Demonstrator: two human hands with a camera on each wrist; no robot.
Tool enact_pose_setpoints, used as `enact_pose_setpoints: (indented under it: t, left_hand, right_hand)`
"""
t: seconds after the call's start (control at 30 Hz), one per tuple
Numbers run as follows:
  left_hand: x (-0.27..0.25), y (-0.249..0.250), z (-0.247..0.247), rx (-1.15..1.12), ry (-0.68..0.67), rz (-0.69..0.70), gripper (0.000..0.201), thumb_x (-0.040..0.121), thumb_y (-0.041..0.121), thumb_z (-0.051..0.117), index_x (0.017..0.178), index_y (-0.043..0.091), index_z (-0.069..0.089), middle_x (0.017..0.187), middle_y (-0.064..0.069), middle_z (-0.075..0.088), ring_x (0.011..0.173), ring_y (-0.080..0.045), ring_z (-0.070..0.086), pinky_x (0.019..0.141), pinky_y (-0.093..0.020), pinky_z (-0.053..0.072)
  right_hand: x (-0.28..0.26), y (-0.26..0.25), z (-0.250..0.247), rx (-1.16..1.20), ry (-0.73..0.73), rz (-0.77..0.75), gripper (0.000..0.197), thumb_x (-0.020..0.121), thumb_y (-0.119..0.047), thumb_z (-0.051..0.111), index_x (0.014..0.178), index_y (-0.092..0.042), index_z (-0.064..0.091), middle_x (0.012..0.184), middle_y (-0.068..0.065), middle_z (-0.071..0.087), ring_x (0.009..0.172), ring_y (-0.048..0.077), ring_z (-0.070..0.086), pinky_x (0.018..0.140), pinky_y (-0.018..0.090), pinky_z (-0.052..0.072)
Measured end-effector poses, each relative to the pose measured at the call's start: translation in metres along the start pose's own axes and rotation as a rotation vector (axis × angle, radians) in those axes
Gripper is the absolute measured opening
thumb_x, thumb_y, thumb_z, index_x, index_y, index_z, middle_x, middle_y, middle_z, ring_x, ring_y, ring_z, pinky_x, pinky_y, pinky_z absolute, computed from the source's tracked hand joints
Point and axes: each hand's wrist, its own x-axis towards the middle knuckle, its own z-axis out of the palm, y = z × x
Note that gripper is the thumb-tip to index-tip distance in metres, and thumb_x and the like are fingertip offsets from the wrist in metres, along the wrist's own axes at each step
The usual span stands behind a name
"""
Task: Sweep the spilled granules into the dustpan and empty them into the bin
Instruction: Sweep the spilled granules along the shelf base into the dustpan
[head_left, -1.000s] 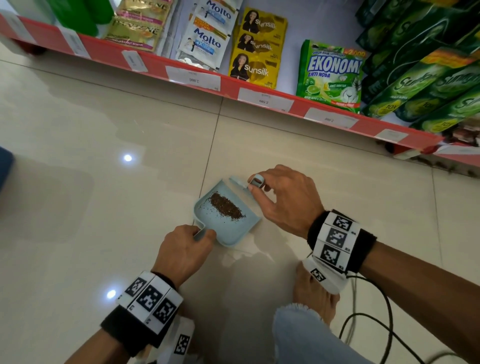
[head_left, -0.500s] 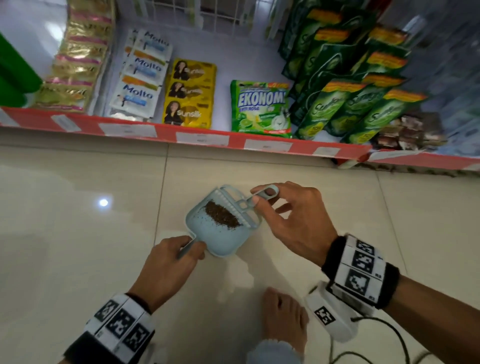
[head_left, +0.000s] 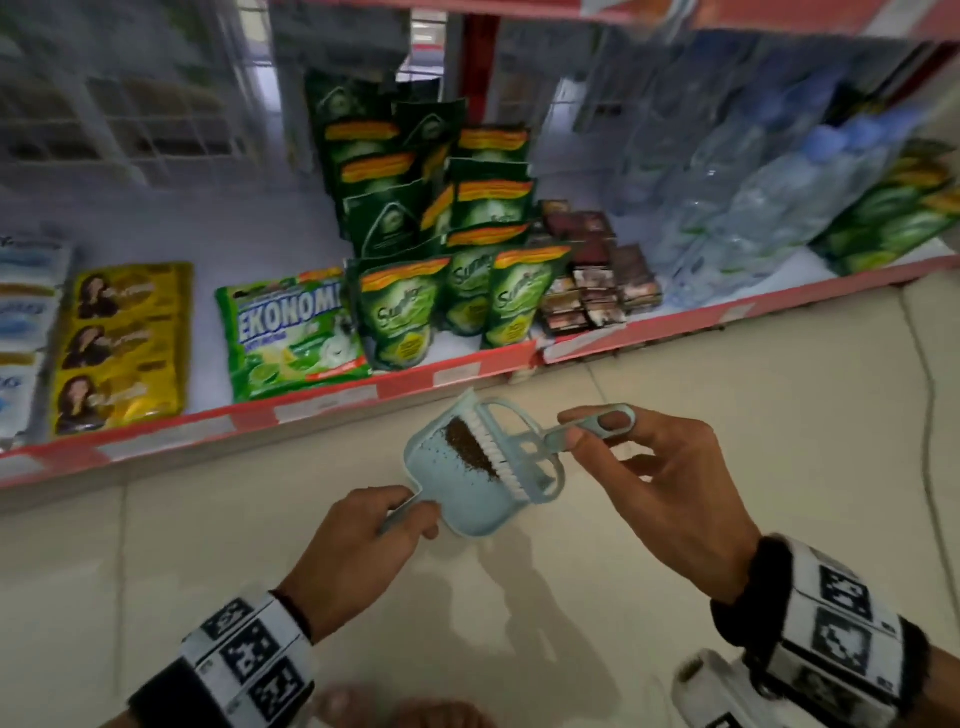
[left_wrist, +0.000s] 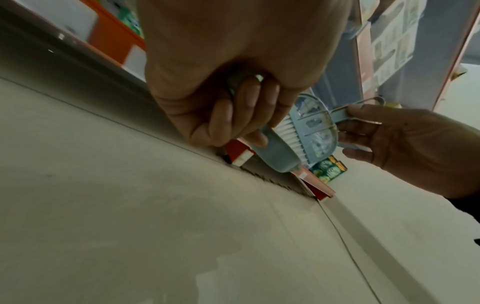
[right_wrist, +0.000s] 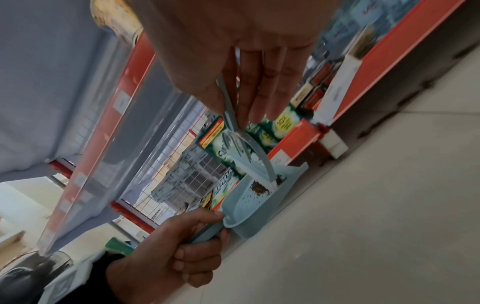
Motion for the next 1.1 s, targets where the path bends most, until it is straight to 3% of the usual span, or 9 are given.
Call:
enact_pose_setpoints:
  t: [0.1,0.23,0.37,0.47,0.57,0.63,0.73,0.9,1.1]
  left_hand:
    - [0.021,0.01,0.017,0.01,-0.073,0.009,0.031,0.09,0.037,0.061,0.064,0.019,0.068,0.042,0.014,0.045,0.041,-0.001,0.042,0.044,-0.014,0.033]
    - [0.058,0.024,0.04,0.028,-0.157,0.01,0.031,0.089,0.04,0.061,0.065,0.022,0.069,0.039,0.015,0.047,0.04,0.001,0.044,0.048,-0.024,0.035]
    - [0.082,0.03,0.061,0.001,-0.204,0.044,0.031,0.088,0.039,0.061,0.064,0.022,0.068,0.039,0.015,0.048,0.04,0.0,0.044,0.048,-0.024,0.034]
    - [0.09,0.035,0.071,-0.015,-0.216,0.035,0.032,0.084,0.042,0.061,0.061,0.021,0.067,0.038,0.015,0.05,0.048,-0.009,0.048,0.051,-0.026,0.036]
    - [0.094,0.039,0.082,0.008,-0.231,0.051,0.033,0.086,0.039,0.061,0.06,0.019,0.068,0.041,0.015,0.054,0.056,-0.014,0.055,0.06,-0.028,0.044]
    - [0.097,0.04,0.09,0.033,-0.238,0.058,0.034,0.087,0.036,0.06,0.06,0.017,0.068,0.047,0.011,0.057,0.06,-0.015,0.057,0.063,-0.029,0.045]
    - [0.098,0.043,0.098,0.042,-0.247,0.06,0.035,0.086,0.036,0.059,0.067,0.009,0.069,0.052,0.006,0.057,0.059,-0.019,0.056,0.063,-0.029,0.046]
    - [0.104,0.044,0.113,0.056,-0.245,0.046,0.036,0.086,0.037,0.059,0.07,0.007,0.069,0.056,0.003,0.059,0.06,-0.02,0.056,0.064,-0.031,0.047]
    - [0.121,0.039,0.135,0.06,-0.173,-0.038,0.041,0.075,0.046,0.057,0.071,0.008,0.07,0.058,0.002,0.059,0.062,-0.02,0.054,0.068,-0.038,0.05]
  right_hand:
    - [0.004,-0.004,-0.022,-0.054,0.033,0.0,0.01,0.09,-0.026,0.068,0.094,-0.03,0.077,0.096,-0.014,0.075,0.087,0.013,0.071,0.065,0.024,0.058]
    - [0.014,-0.01,-0.053,-0.208,0.09,-0.029,0.007,0.09,-0.023,0.07,0.091,-0.028,0.075,0.089,-0.013,0.075,0.082,0.008,0.071,0.065,0.023,0.058]
    - [0.033,-0.021,-0.078,-0.5,0.005,-0.053,0.009,0.086,-0.023,0.071,0.091,-0.029,0.074,0.083,-0.016,0.074,0.077,0.003,0.07,0.068,0.026,0.059]
    - [0.045,-0.032,-0.093,-0.84,-0.1,-0.084,0.014,0.083,-0.034,0.063,0.094,-0.034,0.072,0.085,-0.017,0.073,0.076,0.005,0.067,0.069,0.033,0.059]
    - [0.056,-0.034,-0.105,-1.212,-0.264,-0.147,0.019,0.085,-0.042,0.055,0.098,-0.035,0.068,0.093,-0.012,0.072,0.079,0.02,0.067,0.063,0.031,0.051]
    - [0.062,-0.028,-0.111,-1.4,-0.325,-0.179,0.018,0.089,-0.041,0.053,0.1,-0.033,0.064,0.092,-0.007,0.072,0.075,0.027,0.067,0.057,0.027,0.039]
    - [0.069,-0.014,-0.115,-1.592,-0.367,-0.077,0.024,0.096,-0.04,0.042,0.105,-0.032,0.062,0.088,-0.001,0.071,0.075,0.031,0.065,0.057,0.028,0.03]
    - [0.082,0.03,-0.105,-1.616,-0.417,0.037,0.032,0.1,-0.038,0.037,0.107,-0.029,0.067,0.09,0.005,0.066,0.079,0.033,0.064,0.058,0.03,0.028]
    - [0.109,0.11,-0.094,-1.501,-0.382,-0.032,0.029,0.102,-0.031,0.038,0.118,-0.027,0.062,0.086,0.007,0.067,0.067,0.032,0.055,0.056,0.03,0.03]
